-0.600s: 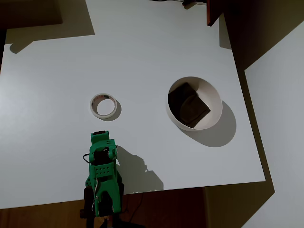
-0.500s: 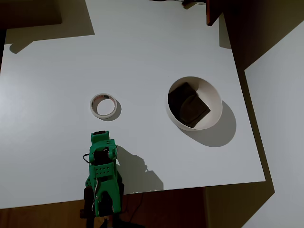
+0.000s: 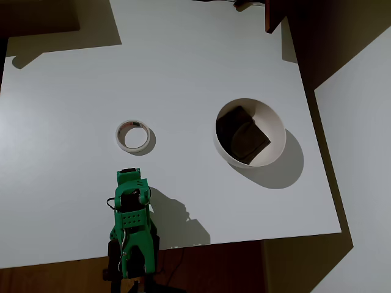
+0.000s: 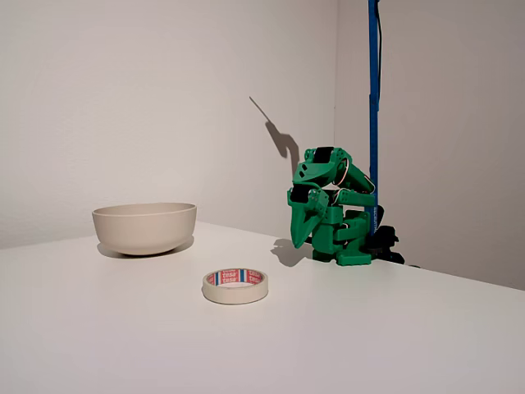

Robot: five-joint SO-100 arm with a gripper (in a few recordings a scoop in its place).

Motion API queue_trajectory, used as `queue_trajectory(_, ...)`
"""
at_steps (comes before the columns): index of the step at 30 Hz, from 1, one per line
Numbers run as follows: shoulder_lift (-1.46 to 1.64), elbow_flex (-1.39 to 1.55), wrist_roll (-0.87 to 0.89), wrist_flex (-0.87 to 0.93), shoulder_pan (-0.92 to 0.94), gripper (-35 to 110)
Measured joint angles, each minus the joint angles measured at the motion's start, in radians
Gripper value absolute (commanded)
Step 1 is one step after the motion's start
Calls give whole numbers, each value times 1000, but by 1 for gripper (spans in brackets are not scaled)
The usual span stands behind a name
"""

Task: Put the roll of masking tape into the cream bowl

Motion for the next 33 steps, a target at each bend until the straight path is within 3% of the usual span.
queue_trajectory(6,-58,-15,-6,-54,31,-8)
queue_trajectory(15,-560,-310,58,-117,34,-8)
queue_trajectory(26,-911,-589,74,-87,80,-8)
queue_trajectory(29,-1017,-653,67,-89,117,9)
queue_trajectory(33,-1131,-721,67,-94,137,14)
